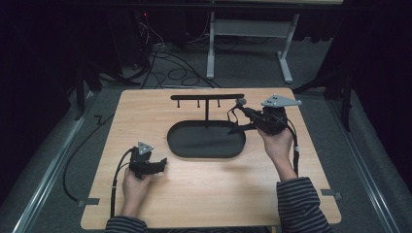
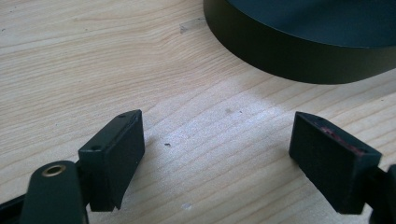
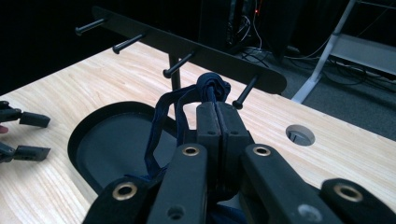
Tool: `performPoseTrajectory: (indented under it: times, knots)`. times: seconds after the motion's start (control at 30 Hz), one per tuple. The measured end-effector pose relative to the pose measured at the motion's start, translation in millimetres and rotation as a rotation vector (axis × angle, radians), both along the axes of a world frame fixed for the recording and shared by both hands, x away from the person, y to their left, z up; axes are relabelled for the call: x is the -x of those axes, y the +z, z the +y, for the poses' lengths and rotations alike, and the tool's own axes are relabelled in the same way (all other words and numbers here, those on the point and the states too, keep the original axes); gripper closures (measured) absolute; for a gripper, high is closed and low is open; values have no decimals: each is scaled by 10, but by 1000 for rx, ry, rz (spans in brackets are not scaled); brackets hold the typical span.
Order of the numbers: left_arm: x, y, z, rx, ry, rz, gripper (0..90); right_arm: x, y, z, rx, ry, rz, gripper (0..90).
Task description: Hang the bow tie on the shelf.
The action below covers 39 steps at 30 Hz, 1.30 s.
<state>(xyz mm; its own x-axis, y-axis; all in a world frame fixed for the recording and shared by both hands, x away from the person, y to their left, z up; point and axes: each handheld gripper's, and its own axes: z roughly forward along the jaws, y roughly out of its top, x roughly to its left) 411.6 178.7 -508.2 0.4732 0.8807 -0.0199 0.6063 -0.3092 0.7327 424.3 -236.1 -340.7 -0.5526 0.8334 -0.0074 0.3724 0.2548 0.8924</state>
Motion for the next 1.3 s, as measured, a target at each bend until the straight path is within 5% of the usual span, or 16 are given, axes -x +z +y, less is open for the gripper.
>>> performPoseTrajectory:
  times: [0.57, 1.3]
  knots:
    - [0, 0, -1, 1, 0, 0, 186, -153, 72, 61, 13, -24, -10, 900]
    - [-1, -1, 0, 1, 0, 0, 186, -388, -50, 6, 43, -105, 26, 900]
